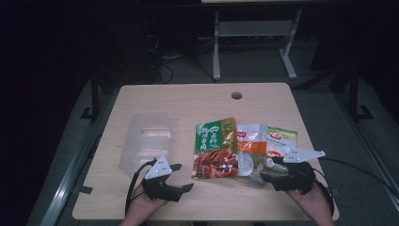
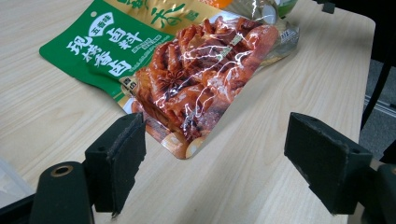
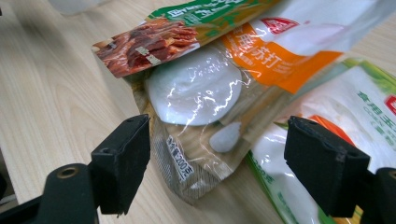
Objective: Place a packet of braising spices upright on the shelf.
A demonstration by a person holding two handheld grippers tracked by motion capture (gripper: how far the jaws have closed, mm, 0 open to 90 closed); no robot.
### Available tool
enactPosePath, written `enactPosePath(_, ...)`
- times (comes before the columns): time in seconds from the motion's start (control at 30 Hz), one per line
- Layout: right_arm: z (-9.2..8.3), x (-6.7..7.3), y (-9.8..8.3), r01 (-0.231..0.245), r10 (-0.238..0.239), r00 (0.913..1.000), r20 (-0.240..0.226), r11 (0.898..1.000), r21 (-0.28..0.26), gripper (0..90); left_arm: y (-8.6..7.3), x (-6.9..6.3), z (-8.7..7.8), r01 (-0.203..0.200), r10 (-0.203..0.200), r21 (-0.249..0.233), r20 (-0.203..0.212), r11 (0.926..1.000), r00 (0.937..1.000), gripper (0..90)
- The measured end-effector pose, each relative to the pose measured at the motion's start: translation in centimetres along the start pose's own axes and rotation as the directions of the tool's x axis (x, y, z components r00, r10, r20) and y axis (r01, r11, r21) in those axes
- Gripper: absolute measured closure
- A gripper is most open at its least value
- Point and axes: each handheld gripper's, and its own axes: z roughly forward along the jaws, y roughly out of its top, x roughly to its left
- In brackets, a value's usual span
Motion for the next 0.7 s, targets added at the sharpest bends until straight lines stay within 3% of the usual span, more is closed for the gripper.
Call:
enactPosePath(0.27, 0.4, 0.1, 1.5, 0.011, -0.01, 0.9984, -0.056, 1.0, 0.019, 22.9, 0.0, -0.4, 0.2, -0.013, 0.013, 0.001, 0.007, 0.9999, 0.9999, 20.3)
enactPosePath(0.37, 0.4, 0.3, 2.0, 0.014, -0.012, 0.998, -0.062, 0.999, 0.03, 23.4, 0.0, -0.5, 0.2, -0.021, 0.021, 0.005, 0.008, 0.9998, 0.9997, 20.3)
enactPosePath(0.47, 0.7, 0.6, 2.7, 0.048, -0.045, 0.9971, -0.062, 0.998, 0.034, 23.4, 0.1, -0.8, 0.1, -0.025, 0.025, 0.0, 0.005, 0.9997, 0.9997, 20.3)
enactPosePath(0.7, 1.4, 0.9, 4.0, 0.047, -0.043, 0.9965, -0.071, 0.998, 0.043, 23.3, 0.1, -0.9, 0.2, -0.034, 0.034, 0.003, 0.007, 0.9994, 0.9994, 20.4)
